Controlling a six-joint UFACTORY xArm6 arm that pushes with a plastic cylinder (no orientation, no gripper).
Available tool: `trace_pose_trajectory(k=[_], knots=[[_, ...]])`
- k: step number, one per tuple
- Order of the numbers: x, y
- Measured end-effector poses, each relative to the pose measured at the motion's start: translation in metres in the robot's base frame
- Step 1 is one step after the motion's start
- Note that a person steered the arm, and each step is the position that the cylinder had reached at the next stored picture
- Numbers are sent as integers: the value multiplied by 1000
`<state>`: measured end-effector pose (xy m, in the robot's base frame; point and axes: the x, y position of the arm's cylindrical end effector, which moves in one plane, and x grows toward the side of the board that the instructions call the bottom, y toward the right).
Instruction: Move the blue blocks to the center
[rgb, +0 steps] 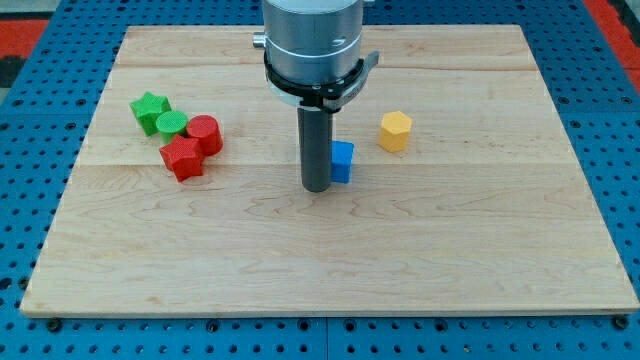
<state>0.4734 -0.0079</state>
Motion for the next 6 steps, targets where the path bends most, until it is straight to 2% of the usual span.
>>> trace_pose_trajectory(k=[2,3,4,5,6], knots=[[-48,-1],[-30,-45],[-59,-62],[-68,-1],[-68,-6]])
